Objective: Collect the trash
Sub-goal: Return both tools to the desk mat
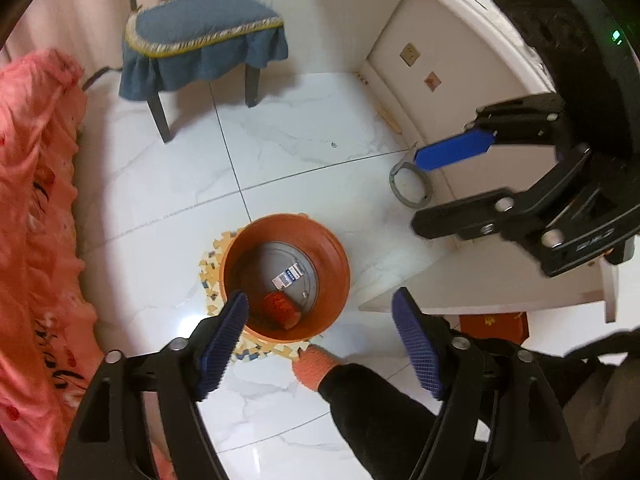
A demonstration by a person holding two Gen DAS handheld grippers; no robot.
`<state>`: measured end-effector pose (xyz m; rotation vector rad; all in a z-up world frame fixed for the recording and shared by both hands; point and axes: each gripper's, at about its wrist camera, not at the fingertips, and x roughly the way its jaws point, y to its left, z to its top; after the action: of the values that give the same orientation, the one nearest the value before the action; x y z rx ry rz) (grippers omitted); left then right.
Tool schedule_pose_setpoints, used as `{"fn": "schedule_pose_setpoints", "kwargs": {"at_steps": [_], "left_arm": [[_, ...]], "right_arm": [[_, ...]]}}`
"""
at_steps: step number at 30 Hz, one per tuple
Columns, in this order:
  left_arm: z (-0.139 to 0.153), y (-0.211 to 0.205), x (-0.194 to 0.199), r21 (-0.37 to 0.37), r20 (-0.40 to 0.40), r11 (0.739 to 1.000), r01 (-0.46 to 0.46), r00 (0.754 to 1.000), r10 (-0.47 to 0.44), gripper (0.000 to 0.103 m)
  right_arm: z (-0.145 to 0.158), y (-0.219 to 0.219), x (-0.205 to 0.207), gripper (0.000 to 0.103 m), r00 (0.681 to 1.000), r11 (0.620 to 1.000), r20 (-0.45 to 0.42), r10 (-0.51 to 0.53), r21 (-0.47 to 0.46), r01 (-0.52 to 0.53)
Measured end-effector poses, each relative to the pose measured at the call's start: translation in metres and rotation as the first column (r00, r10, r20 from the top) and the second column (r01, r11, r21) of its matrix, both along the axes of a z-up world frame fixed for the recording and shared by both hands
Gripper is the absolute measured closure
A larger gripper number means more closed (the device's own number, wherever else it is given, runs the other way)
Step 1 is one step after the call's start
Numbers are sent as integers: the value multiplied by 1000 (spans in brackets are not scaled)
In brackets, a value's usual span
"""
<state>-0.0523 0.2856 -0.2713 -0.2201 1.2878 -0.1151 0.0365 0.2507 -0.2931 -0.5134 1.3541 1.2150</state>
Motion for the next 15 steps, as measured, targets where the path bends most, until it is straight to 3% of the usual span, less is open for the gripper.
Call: {"fn": "schedule_pose_setpoints", "kwargs": {"at_steps": [4,6,15], "left_arm": [[42,-16,2,15,63,1000,-17,998,16,22],[65,-26,4,17,95,999,-28,995,26,18],[144,-86,15,90,241,996,7,970,-29,16]], "right_arm": [[56,-30,-1,34,1000,998,24,-1,68,-1],[78,-43,-4,27,999,996,53,3,90,-7],[177,-142,-2,26,986,970,148,-81,240,43]]}}
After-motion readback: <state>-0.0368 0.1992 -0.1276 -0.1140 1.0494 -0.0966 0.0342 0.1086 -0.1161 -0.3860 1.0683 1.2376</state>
